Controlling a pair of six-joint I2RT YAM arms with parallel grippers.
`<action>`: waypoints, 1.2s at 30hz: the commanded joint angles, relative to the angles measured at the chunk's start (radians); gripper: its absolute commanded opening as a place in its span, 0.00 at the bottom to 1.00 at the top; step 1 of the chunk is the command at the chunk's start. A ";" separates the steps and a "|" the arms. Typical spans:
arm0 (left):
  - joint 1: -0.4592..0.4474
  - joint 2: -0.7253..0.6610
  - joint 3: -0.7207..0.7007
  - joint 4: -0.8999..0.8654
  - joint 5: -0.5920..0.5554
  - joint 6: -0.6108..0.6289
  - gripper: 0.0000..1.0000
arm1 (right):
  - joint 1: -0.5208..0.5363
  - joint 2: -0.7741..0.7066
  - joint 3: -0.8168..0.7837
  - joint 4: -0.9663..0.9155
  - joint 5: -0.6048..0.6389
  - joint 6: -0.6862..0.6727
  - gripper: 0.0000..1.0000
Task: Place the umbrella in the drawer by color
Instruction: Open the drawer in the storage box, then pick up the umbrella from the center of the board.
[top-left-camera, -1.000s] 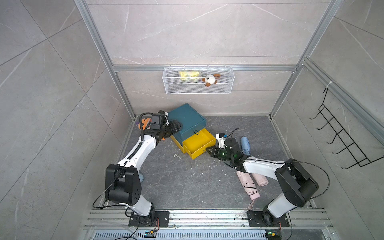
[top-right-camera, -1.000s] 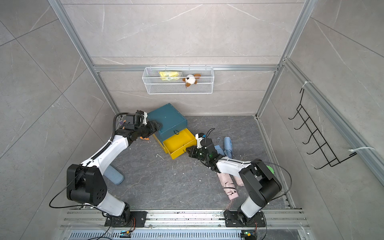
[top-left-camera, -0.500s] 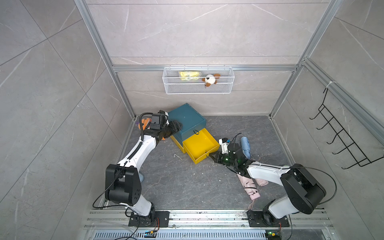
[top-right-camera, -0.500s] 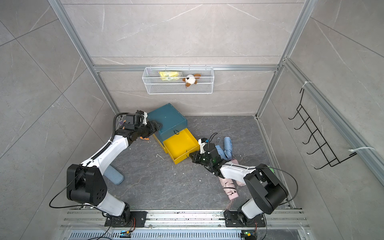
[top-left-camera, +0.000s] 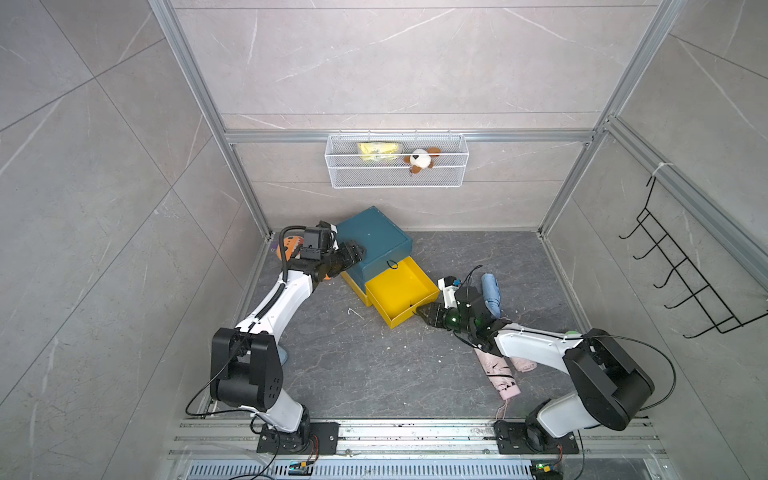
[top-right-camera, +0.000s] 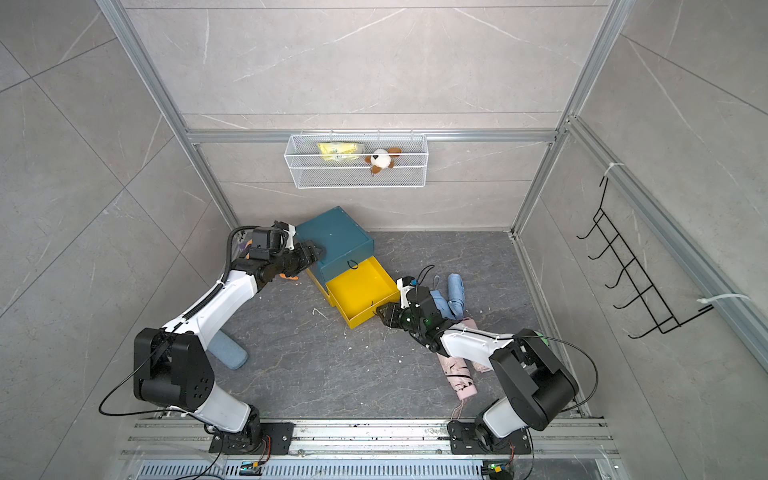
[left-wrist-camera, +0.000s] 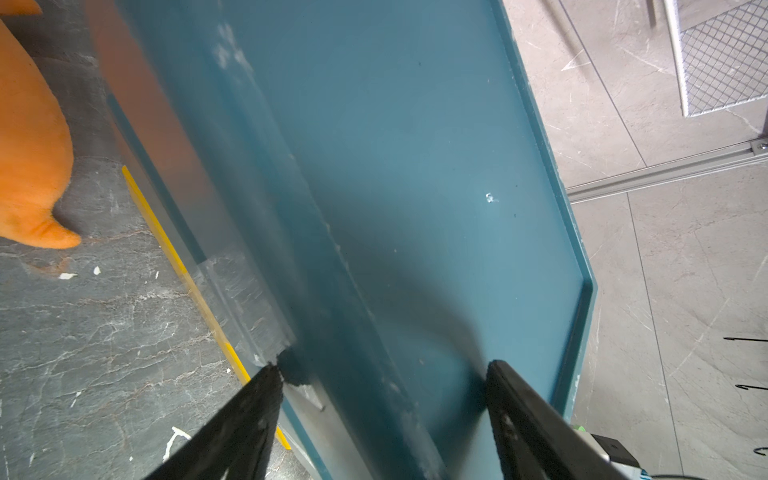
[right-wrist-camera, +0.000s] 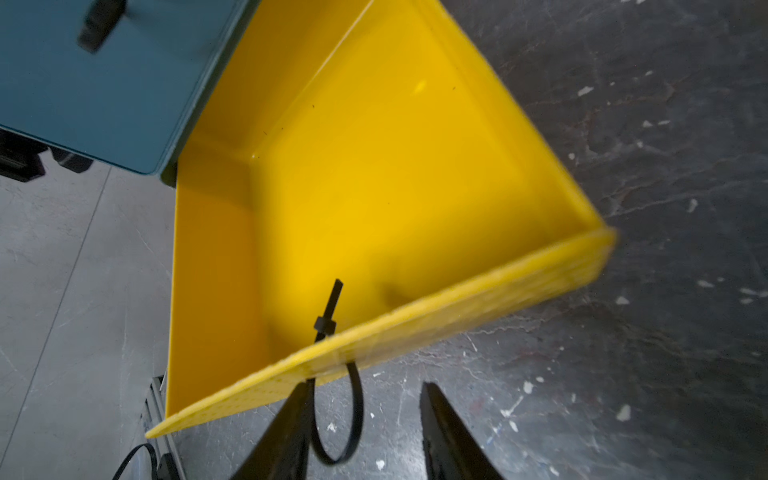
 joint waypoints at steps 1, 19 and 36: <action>-0.009 -0.011 -0.028 -0.111 -0.014 0.008 0.83 | 0.005 -0.067 0.035 -0.075 0.038 -0.045 0.59; -0.021 -0.303 0.014 -0.234 -0.113 0.026 0.87 | -0.082 -0.358 0.121 -0.462 0.224 -0.197 0.82; -0.433 -0.287 0.024 -0.224 -0.075 0.106 0.88 | -0.216 -0.194 0.312 -0.790 0.395 -0.313 0.93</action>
